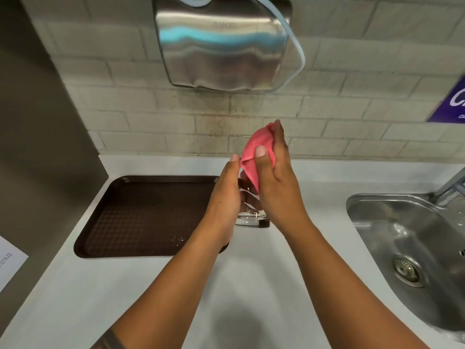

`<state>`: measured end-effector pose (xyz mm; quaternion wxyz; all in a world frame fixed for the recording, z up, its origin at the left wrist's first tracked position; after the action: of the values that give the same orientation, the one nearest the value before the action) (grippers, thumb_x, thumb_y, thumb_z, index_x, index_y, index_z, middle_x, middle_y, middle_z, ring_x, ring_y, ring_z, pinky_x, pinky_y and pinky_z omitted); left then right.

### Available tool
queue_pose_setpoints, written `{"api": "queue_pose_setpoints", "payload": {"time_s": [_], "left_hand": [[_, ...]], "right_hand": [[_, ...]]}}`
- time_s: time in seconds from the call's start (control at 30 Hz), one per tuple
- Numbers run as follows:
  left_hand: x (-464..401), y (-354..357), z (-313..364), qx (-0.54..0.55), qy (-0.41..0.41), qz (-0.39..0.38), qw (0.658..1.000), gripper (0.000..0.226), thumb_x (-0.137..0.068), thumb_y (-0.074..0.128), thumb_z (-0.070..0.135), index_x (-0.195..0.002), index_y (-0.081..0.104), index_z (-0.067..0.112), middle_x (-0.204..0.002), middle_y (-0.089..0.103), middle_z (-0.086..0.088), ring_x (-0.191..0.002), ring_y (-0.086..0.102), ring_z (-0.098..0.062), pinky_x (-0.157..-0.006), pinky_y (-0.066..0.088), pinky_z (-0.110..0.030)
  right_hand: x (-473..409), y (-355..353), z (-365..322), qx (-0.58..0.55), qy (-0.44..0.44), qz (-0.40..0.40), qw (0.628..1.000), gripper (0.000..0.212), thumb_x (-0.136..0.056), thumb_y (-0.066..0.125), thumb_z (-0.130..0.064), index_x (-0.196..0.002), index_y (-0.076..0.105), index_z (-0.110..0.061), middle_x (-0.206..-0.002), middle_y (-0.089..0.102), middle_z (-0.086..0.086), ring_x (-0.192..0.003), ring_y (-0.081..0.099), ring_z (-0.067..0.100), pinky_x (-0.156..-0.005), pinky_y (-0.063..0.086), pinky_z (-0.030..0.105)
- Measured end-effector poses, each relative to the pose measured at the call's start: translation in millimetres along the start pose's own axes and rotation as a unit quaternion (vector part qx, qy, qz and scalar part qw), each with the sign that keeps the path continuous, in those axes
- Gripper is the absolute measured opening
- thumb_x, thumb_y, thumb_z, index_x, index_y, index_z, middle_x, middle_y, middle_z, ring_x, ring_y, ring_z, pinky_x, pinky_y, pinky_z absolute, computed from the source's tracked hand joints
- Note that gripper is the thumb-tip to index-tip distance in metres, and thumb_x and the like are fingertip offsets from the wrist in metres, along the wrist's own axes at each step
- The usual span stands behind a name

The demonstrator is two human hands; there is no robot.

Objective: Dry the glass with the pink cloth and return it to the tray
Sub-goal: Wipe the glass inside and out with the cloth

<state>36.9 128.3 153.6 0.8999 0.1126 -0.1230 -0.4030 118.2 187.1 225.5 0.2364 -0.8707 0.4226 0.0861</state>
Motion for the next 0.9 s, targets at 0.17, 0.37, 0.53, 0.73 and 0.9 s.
{"api": "queue_pose_setpoints", "payload": {"time_s": [0.17,0.37,0.53,0.73,0.9], "left_hand": [[-4.2,-11.2,4.2,0.023,-0.04,0.026,0.999,0.064,-0.099,0.04,0.079,-0.138,0.066,0.035,-0.139,0.073,-0.011,-0.125,0.072,-0.026,-0.11,0.053,-0.048],[-7.3,-14.0,-1.5,0.075,-0.061,0.029,0.995,0.055,-0.105,0.047,0.065,-0.105,0.083,0.024,-0.118,0.077,-0.014,-0.11,0.078,-0.027,-0.105,0.059,-0.045],[0.3,7.3,1.0,0.106,-0.02,-0.054,0.993,0.043,-0.112,0.033,0.055,-0.121,0.075,0.059,-0.134,0.076,0.025,-0.129,0.067,0.006,-0.103,0.054,-0.017],[-3.1,-1.4,-1.4,-0.007,0.022,-0.015,1.0,0.054,-0.1,0.037,0.073,-0.123,0.077,0.046,-0.125,0.082,0.004,-0.118,0.078,-0.016,-0.111,0.056,-0.053],[-8.9,-18.3,5.5,-0.021,0.003,0.035,0.999,0.063,-0.105,0.033,0.072,-0.13,0.074,0.031,-0.106,0.087,-0.002,-0.098,0.084,-0.016,-0.082,0.065,-0.034]], "right_hand": [[55.1,21.4,13.5,0.008,-0.011,-0.01,1.0,0.067,-0.109,0.026,-0.052,-0.167,-0.002,-0.04,-0.175,0.006,-0.024,-0.158,0.014,-0.005,-0.126,0.023,0.016],[76.1,37.7,7.1,0.164,-0.111,-0.006,0.98,0.062,-0.111,0.022,-0.041,-0.169,0.009,-0.026,-0.178,-0.004,-0.011,-0.165,-0.002,0.013,-0.132,0.003,0.045],[20.0,25.6,-14.8,0.248,-0.117,0.004,0.962,0.062,-0.109,0.024,-0.036,-0.168,0.011,-0.021,-0.179,0.004,-0.001,-0.164,0.011,0.022,-0.132,0.013,0.04],[-9.9,7.0,-7.6,0.051,-0.016,-0.015,0.998,0.067,-0.113,0.034,-0.043,-0.168,-0.003,-0.034,-0.178,0.002,-0.009,-0.16,0.02,0.013,-0.115,0.029,0.011],[26.8,21.7,27.7,-0.048,0.089,-0.045,0.994,0.068,-0.103,0.027,-0.068,-0.162,-0.004,-0.054,-0.17,0.034,-0.008,-0.148,0.047,0.016,-0.096,0.041,0.0]]}}
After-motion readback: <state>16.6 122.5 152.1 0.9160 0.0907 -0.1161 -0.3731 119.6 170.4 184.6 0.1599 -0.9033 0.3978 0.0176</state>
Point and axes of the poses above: each hand's wrist, its own x-axis away from the middle knuckle, its own y-axis out of the palm, z = x × y, the point moved 8 cm from there along -x, towards the middle knuckle
